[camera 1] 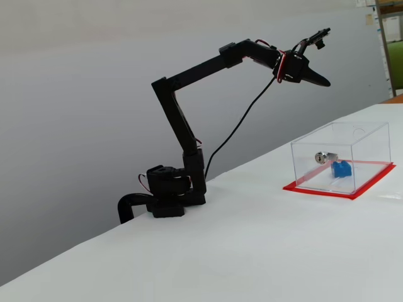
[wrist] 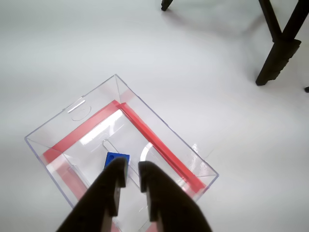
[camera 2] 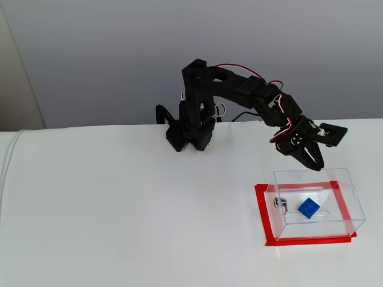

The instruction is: Pick the blue lego brick and place it into the transparent box

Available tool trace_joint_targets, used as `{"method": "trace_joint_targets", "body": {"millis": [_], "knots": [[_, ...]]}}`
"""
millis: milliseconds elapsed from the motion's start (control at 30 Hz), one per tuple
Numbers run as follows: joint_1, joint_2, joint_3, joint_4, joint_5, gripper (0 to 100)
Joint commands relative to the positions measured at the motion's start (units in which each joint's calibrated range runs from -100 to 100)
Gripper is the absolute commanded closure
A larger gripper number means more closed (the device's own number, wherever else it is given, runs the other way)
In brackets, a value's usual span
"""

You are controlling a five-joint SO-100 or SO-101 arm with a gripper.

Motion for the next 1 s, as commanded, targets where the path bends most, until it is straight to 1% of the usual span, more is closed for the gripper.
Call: {"method": "trace_joint_targets", "body": {"millis": [0,233,400,567,733,967], "knots": [[4.3,-6.0,-0.5,-1.2,-0.2,99],[12.6,-14.6,1.3,-0.5,-0.3,99],[22.2,-23.0,6.1,-0.5,-0.3,99],[30.9,-32.3,14.7,-0.7,-0.3,99],[38.2,-42.9,26.7,-1.1,-0.3,99],[45.3,-57.5,44.0,-0.8,-0.3,99]]}}
